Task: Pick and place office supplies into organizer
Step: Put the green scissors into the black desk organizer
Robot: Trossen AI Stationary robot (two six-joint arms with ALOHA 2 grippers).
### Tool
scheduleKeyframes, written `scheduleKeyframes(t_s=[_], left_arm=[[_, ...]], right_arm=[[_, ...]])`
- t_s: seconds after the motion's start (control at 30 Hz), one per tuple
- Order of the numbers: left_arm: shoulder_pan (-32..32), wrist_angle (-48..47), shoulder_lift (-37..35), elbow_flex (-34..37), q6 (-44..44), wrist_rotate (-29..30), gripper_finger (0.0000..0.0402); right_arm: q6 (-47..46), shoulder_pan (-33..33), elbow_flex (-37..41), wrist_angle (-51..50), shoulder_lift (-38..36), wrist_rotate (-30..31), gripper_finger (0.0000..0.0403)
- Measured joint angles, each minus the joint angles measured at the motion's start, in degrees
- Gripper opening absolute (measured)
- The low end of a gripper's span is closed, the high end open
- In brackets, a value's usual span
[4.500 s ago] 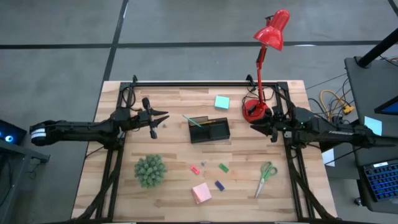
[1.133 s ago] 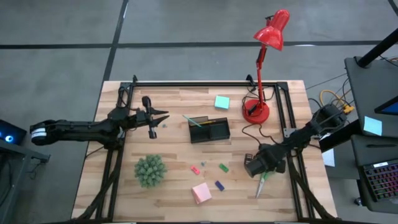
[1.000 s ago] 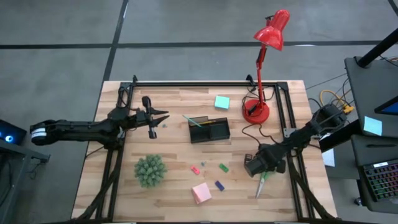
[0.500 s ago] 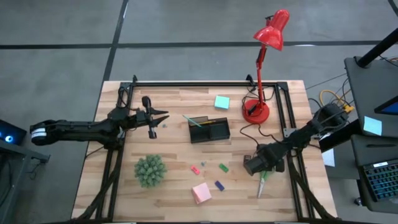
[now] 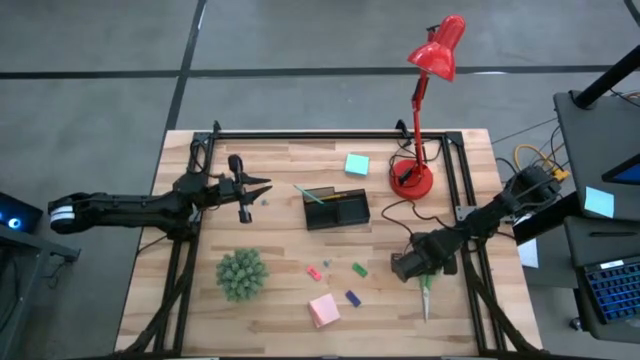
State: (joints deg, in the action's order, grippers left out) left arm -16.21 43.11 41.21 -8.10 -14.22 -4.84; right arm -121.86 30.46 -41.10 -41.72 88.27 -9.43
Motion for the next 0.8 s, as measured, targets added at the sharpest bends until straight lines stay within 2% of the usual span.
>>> scheduleKeyframes(t_s=[0.8], left_arm=[[0.0, 0.0, 0.0, 0.0, 0.0, 0.0, 0.0059]], right_arm=[[1.4, 0.1, -0.4, 0.7, -3.0, 4.4, 0.0013]])
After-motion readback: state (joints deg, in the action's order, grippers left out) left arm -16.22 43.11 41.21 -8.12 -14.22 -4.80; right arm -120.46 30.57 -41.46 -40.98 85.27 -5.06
